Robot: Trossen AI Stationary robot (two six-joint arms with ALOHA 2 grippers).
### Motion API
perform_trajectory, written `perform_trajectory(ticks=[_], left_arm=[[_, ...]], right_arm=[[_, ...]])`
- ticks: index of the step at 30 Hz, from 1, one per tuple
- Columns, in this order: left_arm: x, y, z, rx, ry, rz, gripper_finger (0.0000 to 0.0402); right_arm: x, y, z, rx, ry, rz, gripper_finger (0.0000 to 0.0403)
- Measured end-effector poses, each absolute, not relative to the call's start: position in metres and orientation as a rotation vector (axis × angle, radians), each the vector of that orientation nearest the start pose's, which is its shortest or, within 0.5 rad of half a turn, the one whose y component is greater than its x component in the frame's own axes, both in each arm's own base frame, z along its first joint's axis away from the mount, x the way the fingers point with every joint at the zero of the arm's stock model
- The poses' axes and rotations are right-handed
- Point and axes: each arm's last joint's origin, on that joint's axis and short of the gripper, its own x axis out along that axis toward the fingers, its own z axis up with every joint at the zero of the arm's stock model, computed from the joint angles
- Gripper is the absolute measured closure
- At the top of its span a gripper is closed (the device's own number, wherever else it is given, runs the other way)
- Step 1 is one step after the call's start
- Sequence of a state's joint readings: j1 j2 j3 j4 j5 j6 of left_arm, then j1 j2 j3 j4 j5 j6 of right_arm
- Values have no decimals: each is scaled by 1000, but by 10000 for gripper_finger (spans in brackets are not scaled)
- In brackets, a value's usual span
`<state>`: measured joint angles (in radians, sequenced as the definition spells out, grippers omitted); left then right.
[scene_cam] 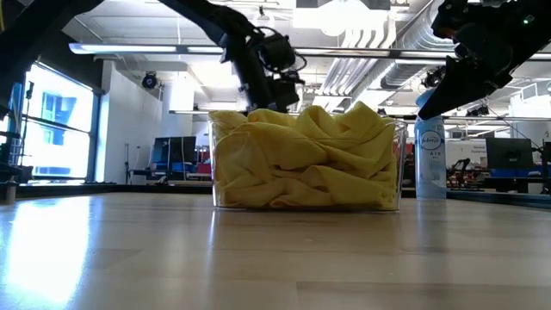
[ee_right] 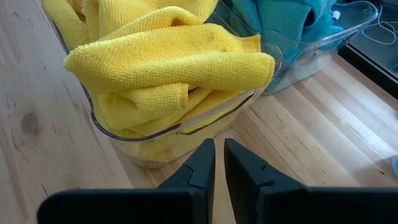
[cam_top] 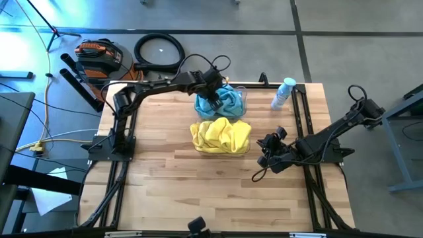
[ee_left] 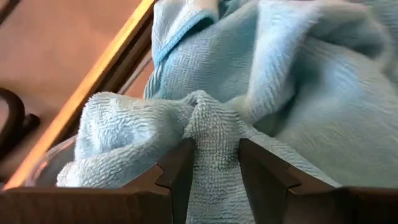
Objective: Sort microfiber towel by color & place in baskets
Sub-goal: Return to Home Position
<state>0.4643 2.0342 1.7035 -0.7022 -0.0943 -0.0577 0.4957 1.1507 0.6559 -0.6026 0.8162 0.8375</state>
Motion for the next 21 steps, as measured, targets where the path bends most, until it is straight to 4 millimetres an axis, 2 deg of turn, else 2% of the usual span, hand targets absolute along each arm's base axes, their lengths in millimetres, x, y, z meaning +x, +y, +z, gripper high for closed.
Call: perform_trajectory(ticks=[7, 14, 18, 21], left_arm=[[380, 182, 270, -129, 950, 563, 282], [345, 159, 306, -98, 817, 552, 282], [314, 129, 307, -55, 711, 509, 282], [285, 102, 301, -61, 615, 478, 282]], right_arm=[[183, 75, 203, 109, 667, -606, 373], [183, 75, 203, 80, 676, -596, 373], [183, 75, 203, 82, 675, -597, 373], [183, 75, 203, 83, 675, -597, 373]])
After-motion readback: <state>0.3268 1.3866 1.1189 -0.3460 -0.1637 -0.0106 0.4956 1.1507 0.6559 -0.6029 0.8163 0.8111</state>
